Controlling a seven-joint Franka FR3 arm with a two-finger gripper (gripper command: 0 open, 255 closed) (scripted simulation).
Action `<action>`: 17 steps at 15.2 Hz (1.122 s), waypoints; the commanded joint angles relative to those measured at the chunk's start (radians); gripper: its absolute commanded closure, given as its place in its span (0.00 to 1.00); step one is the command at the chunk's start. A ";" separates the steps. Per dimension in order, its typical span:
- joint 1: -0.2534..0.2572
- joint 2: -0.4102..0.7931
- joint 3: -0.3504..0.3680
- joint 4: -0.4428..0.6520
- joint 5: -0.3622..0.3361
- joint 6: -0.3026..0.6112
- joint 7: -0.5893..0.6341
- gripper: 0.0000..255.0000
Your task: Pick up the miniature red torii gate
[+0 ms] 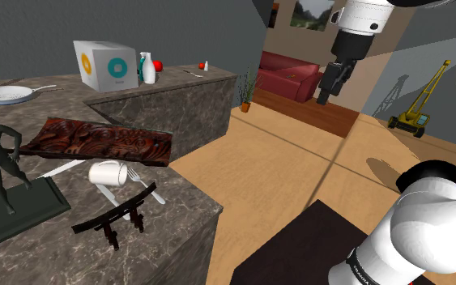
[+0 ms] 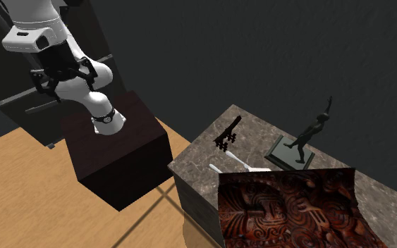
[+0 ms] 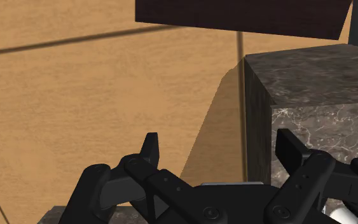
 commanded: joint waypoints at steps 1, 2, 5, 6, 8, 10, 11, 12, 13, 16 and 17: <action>0.000 0.000 0.000 0.000 0.000 0.000 0.000 0.00; 0.006 0.022 0.012 -0.004 0.011 0.016 0.015 0.00; 0.022 0.092 0.048 -0.010 0.044 0.065 0.060 0.00; 0.028 0.118 0.059 -0.010 0.054 0.081 0.074 0.00; 0.038 0.170 0.083 -0.007 0.074 0.113 0.102 0.00; 0.049 0.226 0.105 0.001 0.092 0.145 0.130 0.00; 0.054 0.255 0.117 0.006 0.101 0.160 0.143 0.00; 0.059 0.285 0.127 0.013 0.109 0.175 0.156 0.00; 0.064 0.315 0.138 0.020 0.116 0.190 0.169 0.00; 0.079 0.410 0.170 0.049 0.136 0.232 0.208 0.00; 0.083 0.442 0.180 0.061 0.141 0.245 0.221 0.00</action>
